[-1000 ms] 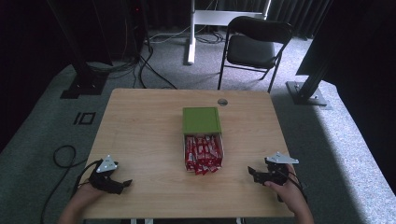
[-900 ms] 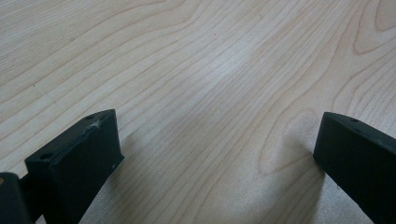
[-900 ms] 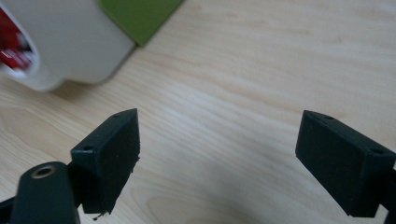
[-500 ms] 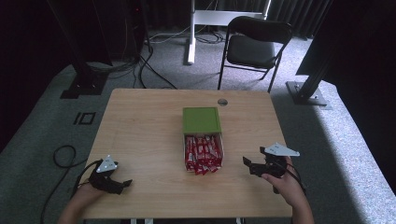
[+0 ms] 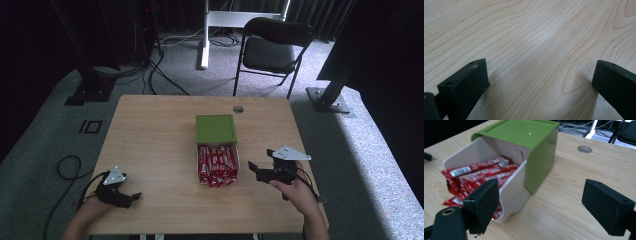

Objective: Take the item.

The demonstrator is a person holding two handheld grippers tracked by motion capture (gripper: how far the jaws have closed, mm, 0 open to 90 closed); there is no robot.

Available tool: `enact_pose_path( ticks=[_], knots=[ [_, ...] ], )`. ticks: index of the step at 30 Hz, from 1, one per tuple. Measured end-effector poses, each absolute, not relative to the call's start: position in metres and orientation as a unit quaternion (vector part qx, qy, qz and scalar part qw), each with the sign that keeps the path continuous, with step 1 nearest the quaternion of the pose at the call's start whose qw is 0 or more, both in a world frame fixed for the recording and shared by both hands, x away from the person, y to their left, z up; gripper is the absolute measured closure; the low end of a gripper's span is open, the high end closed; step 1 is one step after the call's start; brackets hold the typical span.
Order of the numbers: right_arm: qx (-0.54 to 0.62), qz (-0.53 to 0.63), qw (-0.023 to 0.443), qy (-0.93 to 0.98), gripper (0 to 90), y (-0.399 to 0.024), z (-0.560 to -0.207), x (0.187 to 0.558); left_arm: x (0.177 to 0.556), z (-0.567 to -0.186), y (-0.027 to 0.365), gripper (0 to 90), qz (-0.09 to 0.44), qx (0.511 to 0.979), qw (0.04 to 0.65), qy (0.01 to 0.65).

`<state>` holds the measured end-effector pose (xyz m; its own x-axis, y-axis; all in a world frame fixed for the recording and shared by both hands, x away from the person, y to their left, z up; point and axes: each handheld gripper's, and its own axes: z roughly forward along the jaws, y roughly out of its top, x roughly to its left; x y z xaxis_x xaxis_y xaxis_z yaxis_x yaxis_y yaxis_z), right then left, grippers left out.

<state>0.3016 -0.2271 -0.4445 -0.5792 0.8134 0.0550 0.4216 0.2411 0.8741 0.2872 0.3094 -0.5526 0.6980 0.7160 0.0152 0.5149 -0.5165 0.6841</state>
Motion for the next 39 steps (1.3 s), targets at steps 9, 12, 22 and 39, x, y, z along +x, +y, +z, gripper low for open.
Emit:
enact_pose_path(
  ticks=[9,12,22,39],
  knots=[
    [0.391,0.475,0.197,0.764,14.5,-0.195,-0.441,0.308,0.287,-0.553,0.309,1.5,0.150,0.858,0.336,0.359],
    [0.385,0.476,0.194,0.766,14.6,-0.186,-0.441,0.309,0.287,-0.553,0.309,1.5,0.150,0.858,0.336,0.359],
    [0.360,0.483,0.178,0.778,15.1,-0.150,-0.439,0.314,0.287,-0.553,0.309,1.5,0.150,0.858,0.336,0.359],
    [0.379,0.467,0.191,0.776,25.8,-0.104,-0.453,0.325,0.287,-0.553,0.310,1.5,0.151,0.858,0.336,0.358]
  ],
)
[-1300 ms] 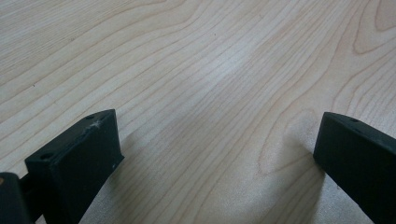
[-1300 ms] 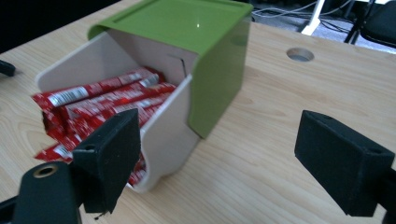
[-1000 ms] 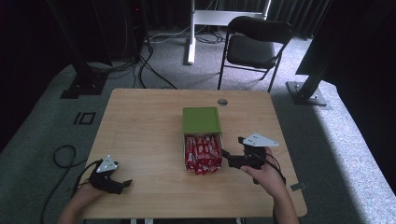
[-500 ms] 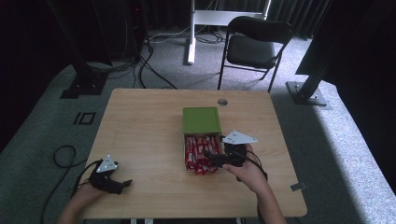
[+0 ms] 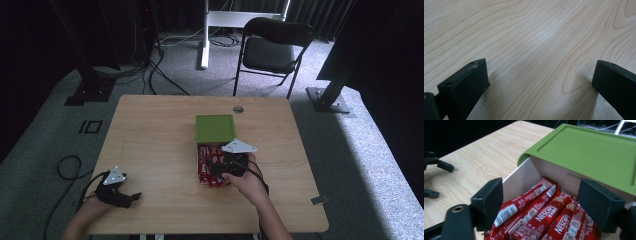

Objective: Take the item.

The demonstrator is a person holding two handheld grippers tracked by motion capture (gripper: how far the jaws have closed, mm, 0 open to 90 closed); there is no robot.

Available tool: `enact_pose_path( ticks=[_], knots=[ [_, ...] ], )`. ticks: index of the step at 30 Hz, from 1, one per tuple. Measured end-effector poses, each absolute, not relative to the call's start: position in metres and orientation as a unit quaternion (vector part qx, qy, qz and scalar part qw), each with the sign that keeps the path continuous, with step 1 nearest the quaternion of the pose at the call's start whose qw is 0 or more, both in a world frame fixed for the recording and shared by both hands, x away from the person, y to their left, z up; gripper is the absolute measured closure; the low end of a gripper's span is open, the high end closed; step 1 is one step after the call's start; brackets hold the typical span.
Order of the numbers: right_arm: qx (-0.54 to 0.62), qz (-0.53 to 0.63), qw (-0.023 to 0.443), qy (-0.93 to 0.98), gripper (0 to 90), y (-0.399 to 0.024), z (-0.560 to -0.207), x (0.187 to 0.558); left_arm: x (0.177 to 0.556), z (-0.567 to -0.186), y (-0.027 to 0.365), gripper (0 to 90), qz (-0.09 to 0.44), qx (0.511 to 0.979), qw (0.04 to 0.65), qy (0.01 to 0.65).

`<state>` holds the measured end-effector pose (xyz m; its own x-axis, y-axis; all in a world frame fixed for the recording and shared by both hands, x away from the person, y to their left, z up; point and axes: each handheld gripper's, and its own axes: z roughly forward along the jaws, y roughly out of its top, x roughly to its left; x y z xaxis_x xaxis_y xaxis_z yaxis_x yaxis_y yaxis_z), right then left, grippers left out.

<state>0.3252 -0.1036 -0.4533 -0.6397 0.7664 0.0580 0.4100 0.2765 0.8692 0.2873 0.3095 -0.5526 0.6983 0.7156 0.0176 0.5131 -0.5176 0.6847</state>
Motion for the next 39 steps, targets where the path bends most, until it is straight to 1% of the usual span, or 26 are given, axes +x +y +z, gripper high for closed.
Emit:
enact_pose_path(
  ticks=[1,3,5,6,7,8,9,10,12,13,14,16,19,29,30,31,33,37,39],
  knots=[
    [0.383,0.464,0.188,0.776,30.6,-0.102,-0.454,0.326,0.287,-0.553,0.309,1.5,0.150,0.858,0.336,0.358],
    [0.402,0.451,0.155,0.782,33.4,-0.102,-0.458,0.329,0.287,-0.553,0.309,1.5,0.150,0.858,0.336,0.359],
    [0.428,0.439,0.163,0.773,44.3,-0.101,-0.461,0.330,0.287,-0.553,0.309,1.5,0.150,0.858,0.336,0.359],
    [0.432,0.436,0.165,0.772,45.2,-0.101,-0.462,0.330,0.287,-0.553,0.309,1.5,0.150,0.858,0.337,0.359],
    [0.440,0.428,0.170,0.771,51.2,-0.101,-0.464,0.330,0.287,-0.553,0.309,1.5,0.150,0.858,0.336,0.359],
    [0.444,0.422,0.174,0.771,54.0,-0.100,-0.465,0.329,0.287,-0.553,0.309,1.5,0.150,0.858,0.337,0.359],
    [0.447,0.423,0.171,0.769,54.5,-0.099,-0.466,0.329,0.287,-0.553,0.310,1.5,0.150,0.858,0.336,0.358],
    [0.451,0.421,0.166,0.770,58.5,-0.098,-0.467,0.329,0.287,-0.553,0.310,1.5,0.150,0.858,0.336,0.358],
    [0.455,0.409,0.171,0.773,59.9,-0.095,-0.470,0.329,0.287,-0.553,0.310,1.5,0.149,0.858,0.336,0.358],
    [0.460,0.408,0.166,0.771,60.5,-0.094,-0.471,0.329,0.287,-0.553,0.309,1.5,0.149,0.858,0.336,0.359],
    [0.465,0.407,0.162,0.769,63.0,-0.094,-0.473,0.330,0.287,-0.553,0.309,1.5,0.149,0.858,0.337,0.359],
    [0.469,0.400,0.158,0.772,62.9,-0.092,-0.477,0.331,0.287,-0.553,0.309,1.5,0.149,0.858,0.336,0.359],
    [0.475,0.395,0.171,0.767,62.3,-0.089,-0.482,0.333,0.287,-0.553,0.309,1.5,0.149,0.858,0.336,0.359],
    [0.493,0.367,0.184,0.767,62.3,-0.079,-0.487,0.338,0.287,-0.553,0.309,1.5,0.149,0.858,0.336,0.359],
    [0.484,0.351,0.200,0.776,62.6,-0.075,-0.488,0.337,0.287,-0.553,0.309,1.5,0.149,0.858,0.336,0.359],
    [0.482,0.346,0.204,0.778,63.1,-0.074,-0.488,0.338,0.287,-0.553,0.309,1.5,0.149,0.858,0.336,0.359],
    [0.483,0.340,0.208,0.780,66.0,-0.073,-0.488,0.338,0.287,-0.553,0.309,1.5,0.150,0.858,0.337,0.359],
    [0.473,0.333,0.229,0.783,77.0,-0.071,-0.491,0.337,0.287,-0.553,0.310,1.5,0.149,0.858,0.336,0.359],
    [0.479,0.344,0.224,0.776,79.1,-0.074,-0.490,0.337,0.287,-0.553,0.309,1.5,0.150,0.858,0.336,0.359]
  ],
)
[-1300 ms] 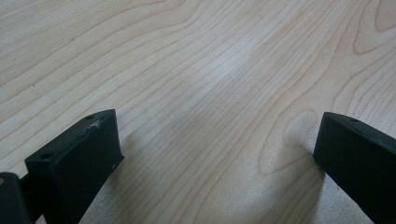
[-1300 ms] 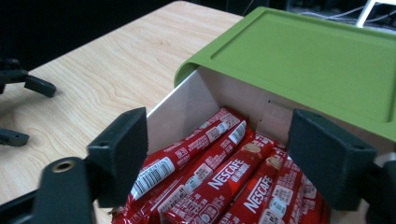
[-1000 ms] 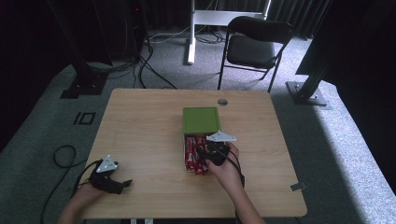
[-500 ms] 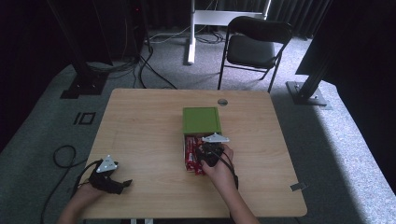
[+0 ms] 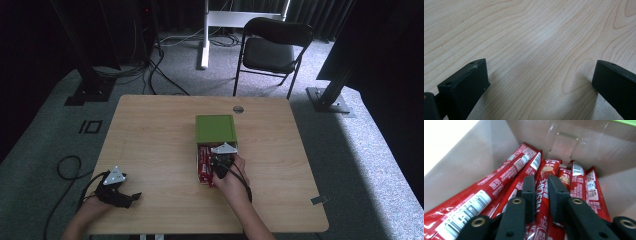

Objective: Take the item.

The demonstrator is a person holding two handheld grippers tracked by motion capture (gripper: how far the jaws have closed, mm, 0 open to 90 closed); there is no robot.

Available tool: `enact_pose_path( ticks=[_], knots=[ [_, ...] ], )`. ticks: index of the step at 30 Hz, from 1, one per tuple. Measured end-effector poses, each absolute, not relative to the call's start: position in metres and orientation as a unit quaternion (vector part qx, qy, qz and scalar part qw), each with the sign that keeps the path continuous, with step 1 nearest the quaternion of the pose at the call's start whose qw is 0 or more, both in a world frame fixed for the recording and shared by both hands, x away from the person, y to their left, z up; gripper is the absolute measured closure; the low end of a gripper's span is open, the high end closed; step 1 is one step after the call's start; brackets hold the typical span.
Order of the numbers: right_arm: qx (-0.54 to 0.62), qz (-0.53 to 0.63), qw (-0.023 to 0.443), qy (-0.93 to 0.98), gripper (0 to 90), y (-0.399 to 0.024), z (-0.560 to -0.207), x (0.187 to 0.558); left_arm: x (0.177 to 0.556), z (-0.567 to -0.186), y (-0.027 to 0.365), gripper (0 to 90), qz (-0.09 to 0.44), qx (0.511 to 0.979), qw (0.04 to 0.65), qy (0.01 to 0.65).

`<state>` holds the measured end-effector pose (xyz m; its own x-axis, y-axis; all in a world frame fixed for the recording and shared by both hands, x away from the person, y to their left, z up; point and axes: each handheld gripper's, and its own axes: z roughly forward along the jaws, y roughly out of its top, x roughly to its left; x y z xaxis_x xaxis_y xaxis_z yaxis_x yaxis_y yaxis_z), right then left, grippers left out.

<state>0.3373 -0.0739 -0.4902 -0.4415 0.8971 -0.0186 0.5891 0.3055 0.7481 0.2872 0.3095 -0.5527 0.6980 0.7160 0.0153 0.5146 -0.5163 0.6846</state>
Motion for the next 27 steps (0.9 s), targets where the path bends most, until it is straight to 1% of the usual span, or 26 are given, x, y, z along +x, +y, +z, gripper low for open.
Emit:
enact_pose_path(
  ticks=[13,27],
  knots=[
    [0.471,0.405,0.203,0.757,80.9,-0.089,-0.475,0.331,0.287,-0.553,0.310,1.5,0.150,0.858,0.336,0.358],
    [0.442,0.449,0.173,0.757,81.0,-0.096,-0.451,0.308,0.287,-0.553,0.309,1.5,0.150,0.857,0.337,0.359]
  ],
)
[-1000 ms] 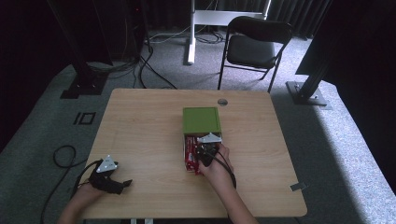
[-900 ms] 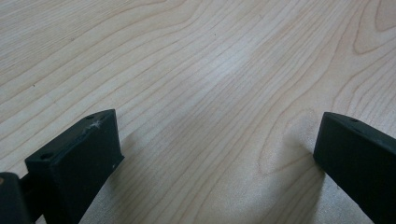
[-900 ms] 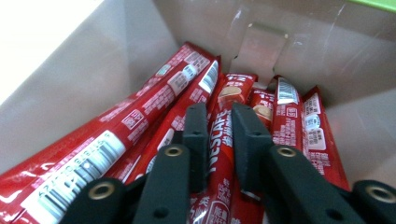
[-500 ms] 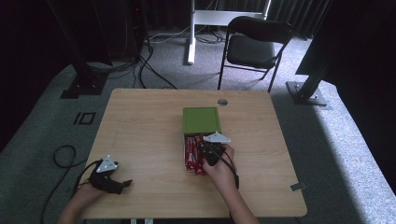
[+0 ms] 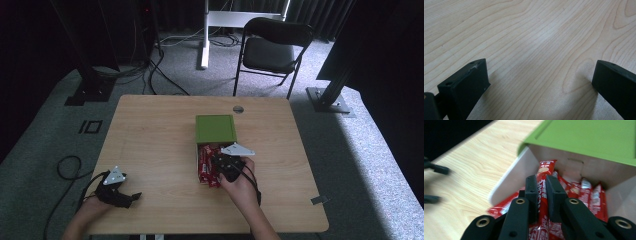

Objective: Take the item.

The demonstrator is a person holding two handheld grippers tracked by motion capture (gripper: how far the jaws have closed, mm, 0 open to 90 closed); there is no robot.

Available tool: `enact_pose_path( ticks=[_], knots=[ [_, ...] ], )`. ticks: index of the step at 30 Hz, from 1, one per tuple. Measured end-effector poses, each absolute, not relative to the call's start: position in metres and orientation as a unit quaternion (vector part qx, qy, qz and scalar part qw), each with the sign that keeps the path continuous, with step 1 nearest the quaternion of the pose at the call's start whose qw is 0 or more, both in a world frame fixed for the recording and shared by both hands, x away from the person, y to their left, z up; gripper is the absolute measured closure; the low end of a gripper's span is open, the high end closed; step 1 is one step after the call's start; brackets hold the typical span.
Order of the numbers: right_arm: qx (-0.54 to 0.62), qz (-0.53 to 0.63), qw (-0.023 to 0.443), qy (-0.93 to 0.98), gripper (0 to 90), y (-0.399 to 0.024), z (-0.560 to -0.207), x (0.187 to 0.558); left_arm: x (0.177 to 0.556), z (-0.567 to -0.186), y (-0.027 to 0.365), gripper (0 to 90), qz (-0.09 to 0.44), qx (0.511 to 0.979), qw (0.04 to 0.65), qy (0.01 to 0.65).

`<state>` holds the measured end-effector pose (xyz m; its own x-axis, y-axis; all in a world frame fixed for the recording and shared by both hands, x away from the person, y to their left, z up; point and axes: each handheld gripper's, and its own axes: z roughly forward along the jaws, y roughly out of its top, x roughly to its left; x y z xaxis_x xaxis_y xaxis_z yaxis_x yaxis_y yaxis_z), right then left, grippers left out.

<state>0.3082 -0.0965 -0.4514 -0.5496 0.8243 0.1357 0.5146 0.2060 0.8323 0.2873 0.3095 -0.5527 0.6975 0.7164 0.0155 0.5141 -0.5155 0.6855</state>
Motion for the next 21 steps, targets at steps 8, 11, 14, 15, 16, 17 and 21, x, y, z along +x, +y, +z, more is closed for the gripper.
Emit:
enact_pose_path(
  ticks=[8,11,14,15,16,17,21],
  knots=[
    [0.429,0.466,0.173,0.754,81.0,-0.104,-0.437,0.292,0.287,-0.553,0.309,1.6,0.150,0.857,0.338,0.360],
    [0.425,0.470,0.175,0.753,81.0,-0.106,-0.433,0.285,0.287,-0.553,0.309,1.6,0.150,0.857,0.337,0.359],
    [0.424,0.478,0.176,0.749,81.0,-0.108,-0.430,0.282,0.287,-0.553,0.309,1.5,0.149,0.858,0.337,0.359],
    [0.424,0.479,0.176,0.749,81.0,-0.109,-0.428,0.280,0.287,-0.553,0.309,1.6,0.150,0.858,0.337,0.359],
    [0.421,0.482,0.178,0.748,81.0,-0.111,-0.426,0.279,0.287,-0.553,0.309,1.6,0.150,0.858,0.337,0.359],
    [0.421,0.488,0.176,0.744,81.0,-0.113,-0.422,0.277,0.287,-0.553,0.309,1.6,0.149,0.858,0.336,0.359],
    [0.417,0.496,0.184,0.739,81.0,-0.116,-0.415,0.274,0.287,-0.553,0.309,1.5,0.149,0.858,0.337,0.359]
  ],
)
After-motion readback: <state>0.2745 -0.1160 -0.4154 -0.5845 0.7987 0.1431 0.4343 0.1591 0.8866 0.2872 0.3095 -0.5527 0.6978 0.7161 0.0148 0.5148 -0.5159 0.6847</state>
